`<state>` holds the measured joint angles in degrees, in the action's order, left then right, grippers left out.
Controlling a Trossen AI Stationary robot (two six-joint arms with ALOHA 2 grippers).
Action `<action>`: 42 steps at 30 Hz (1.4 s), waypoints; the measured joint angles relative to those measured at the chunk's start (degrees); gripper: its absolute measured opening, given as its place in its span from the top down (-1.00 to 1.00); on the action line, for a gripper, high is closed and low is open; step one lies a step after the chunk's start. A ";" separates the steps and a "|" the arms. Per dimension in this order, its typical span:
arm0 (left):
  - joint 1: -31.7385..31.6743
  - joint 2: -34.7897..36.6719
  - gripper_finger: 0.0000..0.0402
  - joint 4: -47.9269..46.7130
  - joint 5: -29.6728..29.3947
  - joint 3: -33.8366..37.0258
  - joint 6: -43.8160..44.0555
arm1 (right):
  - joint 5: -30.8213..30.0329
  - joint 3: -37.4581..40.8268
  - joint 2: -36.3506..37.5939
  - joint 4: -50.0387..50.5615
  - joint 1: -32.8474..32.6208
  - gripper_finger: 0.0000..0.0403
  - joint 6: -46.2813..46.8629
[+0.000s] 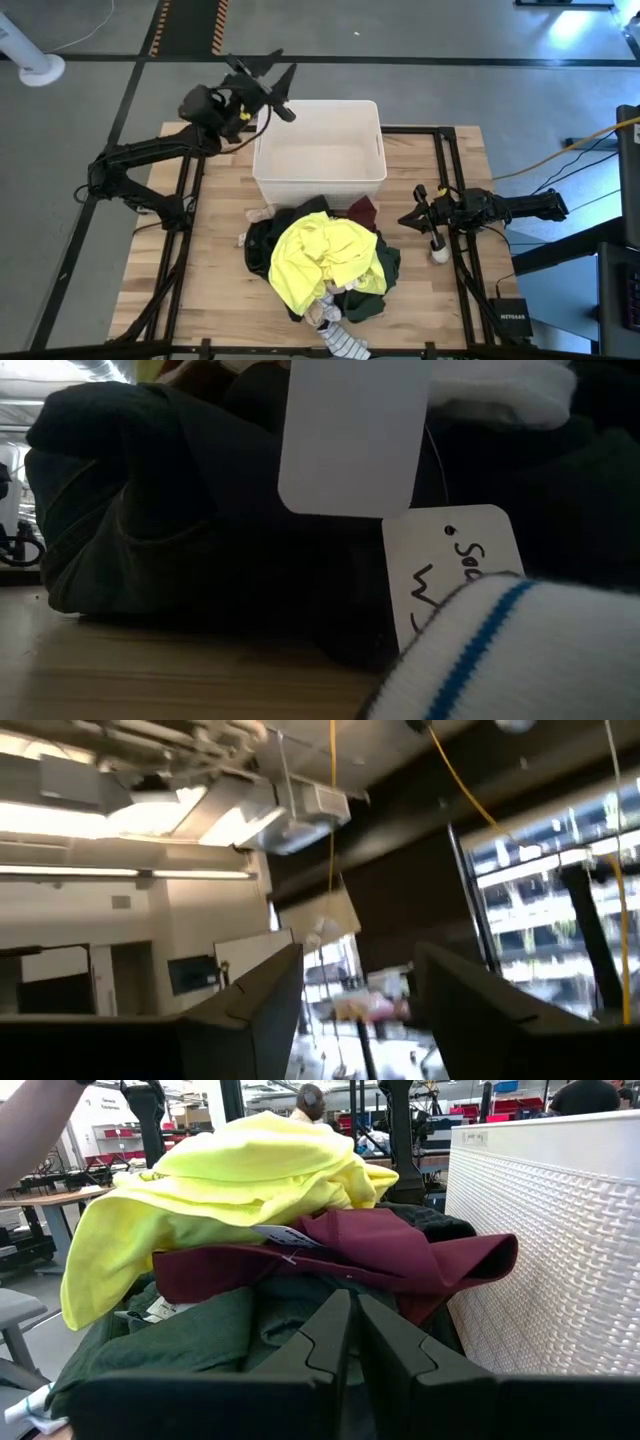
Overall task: Sort clothes
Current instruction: Put the yellow shirt into the white bin
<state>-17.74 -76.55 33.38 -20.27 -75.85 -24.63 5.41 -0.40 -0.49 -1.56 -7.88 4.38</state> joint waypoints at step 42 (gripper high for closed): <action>1.93 0.44 0.08 -11.42 0.75 0.00 5.70 | 0.00 0.00 0.00 -0.01 0.00 0.80 0.00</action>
<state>-15.81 -76.11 21.97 -19.53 -75.85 -18.93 5.41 -0.40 -0.49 -1.57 -7.88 4.38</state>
